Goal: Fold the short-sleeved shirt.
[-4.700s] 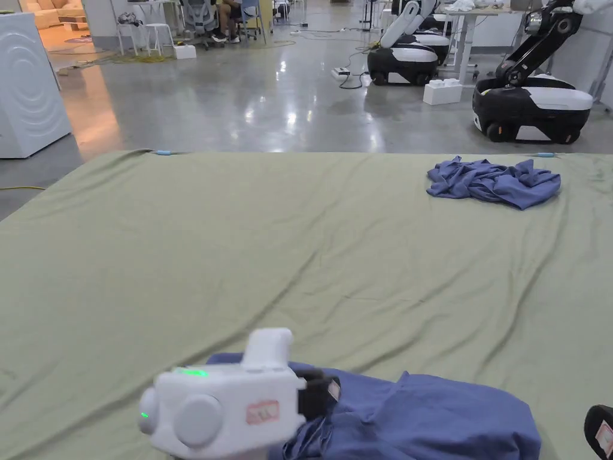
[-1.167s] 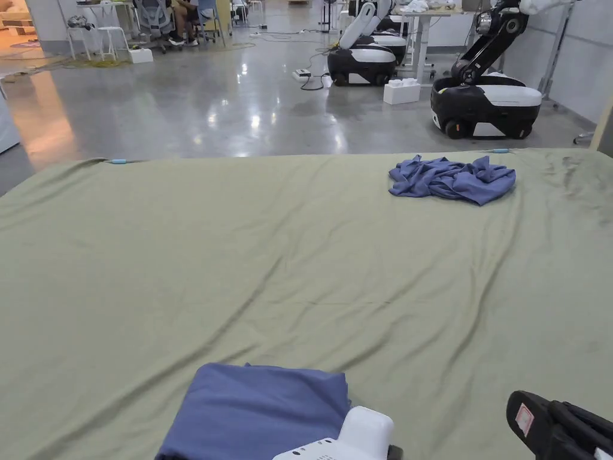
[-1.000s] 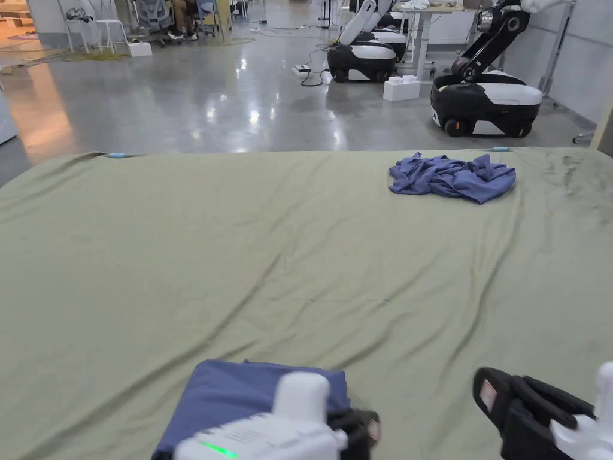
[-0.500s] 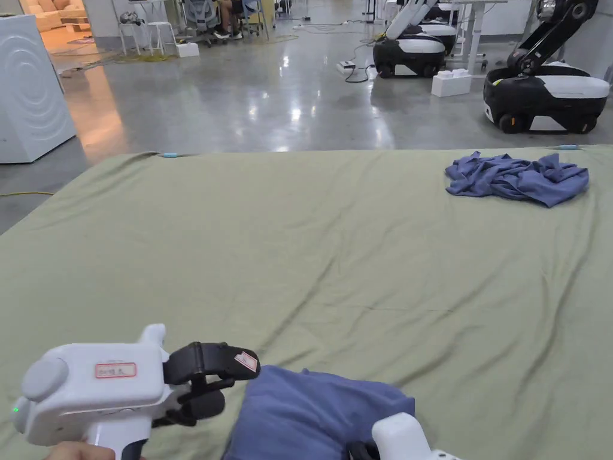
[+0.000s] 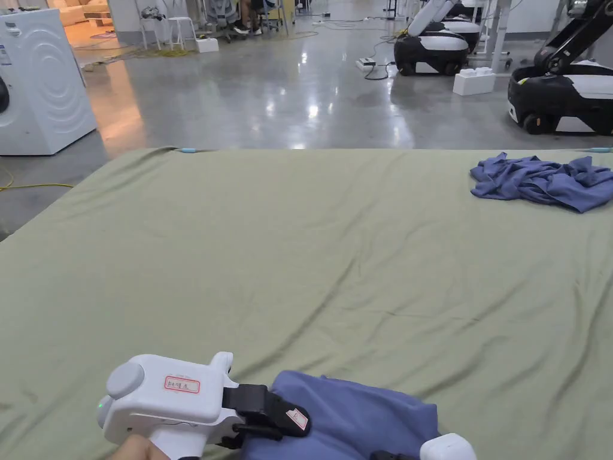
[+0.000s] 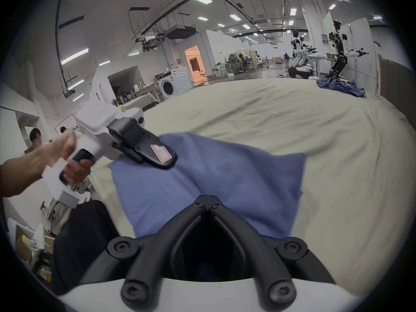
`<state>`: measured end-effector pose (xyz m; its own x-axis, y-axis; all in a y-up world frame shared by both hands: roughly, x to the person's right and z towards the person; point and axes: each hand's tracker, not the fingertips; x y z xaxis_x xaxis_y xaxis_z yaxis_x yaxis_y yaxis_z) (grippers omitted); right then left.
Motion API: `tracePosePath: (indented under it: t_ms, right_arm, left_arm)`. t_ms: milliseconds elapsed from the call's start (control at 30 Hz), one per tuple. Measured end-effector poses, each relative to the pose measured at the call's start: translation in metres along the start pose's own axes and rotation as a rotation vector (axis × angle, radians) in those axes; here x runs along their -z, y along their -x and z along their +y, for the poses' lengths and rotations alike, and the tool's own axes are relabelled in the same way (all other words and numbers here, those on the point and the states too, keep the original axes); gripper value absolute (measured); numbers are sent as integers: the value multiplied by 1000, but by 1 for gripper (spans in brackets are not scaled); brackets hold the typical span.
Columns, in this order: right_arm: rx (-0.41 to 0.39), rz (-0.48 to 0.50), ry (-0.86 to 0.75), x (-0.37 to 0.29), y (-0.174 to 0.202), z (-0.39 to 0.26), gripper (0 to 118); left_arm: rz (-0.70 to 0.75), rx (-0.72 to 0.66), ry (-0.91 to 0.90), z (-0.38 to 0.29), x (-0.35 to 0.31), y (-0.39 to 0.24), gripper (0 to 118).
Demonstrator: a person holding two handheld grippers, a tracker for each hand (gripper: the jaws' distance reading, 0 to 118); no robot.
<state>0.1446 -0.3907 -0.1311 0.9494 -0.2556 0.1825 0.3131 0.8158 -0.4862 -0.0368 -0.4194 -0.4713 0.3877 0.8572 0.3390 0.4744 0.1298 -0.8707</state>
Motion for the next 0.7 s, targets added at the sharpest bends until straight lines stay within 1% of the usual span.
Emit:
tracePosePath:
  t_ms: [67, 100, 133, 167, 200, 233, 300, 333, 400, 433, 467, 500, 533, 567, 633, 667, 700]
  right_arm:
    - [-19, 10, -21, -15, 7, 11, 2]
    - [-32, 10, -30, -24, 12, 17, 2]
    - [-40, 21, -36, -32, 15, 21, 2]
    - [-61, 42, -43, -38, 18, 24, 2]
    - [-82, 42, -46, -43, 23, 25, 2]
    - [-84, 37, -39, -45, 27, 27, 2]
    - [-79, 40, -17, -45, 34, 26, 2]
    - [-70, 34, -14, -44, 38, 25, 2]
    - [-40, 33, -8, -35, 45, 24, 2]
    - [-23, 30, -3, -30, 49, 23, 2]
    - [-16, 27, 1, -26, 51, 24, 2]
    - [-25, 14, 9, -20, 54, 24, 2]
    - [-21, -4, 11, -17, 55, 27, 2]
    - [-12, -5, 10, -16, 55, 29, 2]
    - [17, -5, 20, -12, 54, 34, 2]
    - [23, -7, 22, -11, 54, 37, 2]
    - [24, -7, 19, -12, 54, 39, 2]
  left_arm:
    - [4, 2, -6, 3, -31, 7, 21]
    - [14, 0, -8, 10, -57, 14, 21]
    - [82, 8, -51, 18, -91, 21, 21]
    - [120, 23, -56, 26, -120, 28, 21]
    - [173, 42, -81, 30, -162, 30, 21]
    - [199, 39, -91, 37, -197, 39, 21]
    - [283, -9, -103, 51, -282, 64, 21]
    - [380, -14, -118, 57, -316, 69, 21]
    - [515, -56, -111, 65, -370, 91, 21]
    - [591, -93, -121, 68, -391, 103, 21]
    - [637, -113, -140, 74, -403, 110, 21]
    - [652, -133, -148, 78, -418, 120, 21]
    - [648, -142, -149, 81, -430, 125, 21]
    - [656, -121, -153, 84, -438, 127, 21]
    - [759, -115, -173, 92, -445, 132, 22]
    - [823, -111, -168, 95, -446, 133, 28]
    - [897, -93, -163, 95, -442, 131, 50]
